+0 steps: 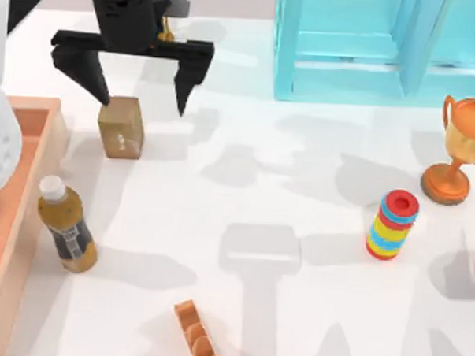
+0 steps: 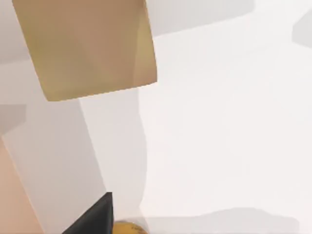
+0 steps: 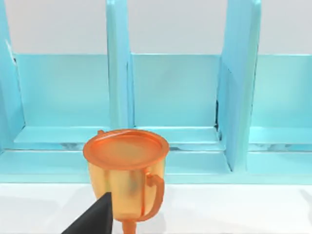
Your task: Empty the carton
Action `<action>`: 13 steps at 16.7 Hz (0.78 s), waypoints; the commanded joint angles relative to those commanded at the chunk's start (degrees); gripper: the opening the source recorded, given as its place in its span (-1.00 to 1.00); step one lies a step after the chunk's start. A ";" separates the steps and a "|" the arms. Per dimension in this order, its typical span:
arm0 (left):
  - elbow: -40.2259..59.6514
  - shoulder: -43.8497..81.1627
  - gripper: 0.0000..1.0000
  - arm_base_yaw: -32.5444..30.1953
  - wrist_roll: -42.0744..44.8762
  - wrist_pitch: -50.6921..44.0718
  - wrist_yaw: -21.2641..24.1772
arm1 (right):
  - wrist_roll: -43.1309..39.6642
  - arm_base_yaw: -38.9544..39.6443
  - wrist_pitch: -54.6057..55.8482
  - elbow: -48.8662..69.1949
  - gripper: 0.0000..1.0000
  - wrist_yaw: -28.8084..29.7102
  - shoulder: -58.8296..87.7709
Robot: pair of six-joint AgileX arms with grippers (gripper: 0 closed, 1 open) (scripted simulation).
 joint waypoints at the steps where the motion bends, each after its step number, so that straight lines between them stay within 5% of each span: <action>1: 1.30 1.19 1.00 0.76 -0.76 0.21 -0.63 | 0.00 0.00 0.00 0.00 1.00 0.00 0.00; 13: 6.14 5.94 1.00 4.95 -4.63 3.18 -4.35 | 0.00 0.00 0.00 0.00 1.00 0.00 0.00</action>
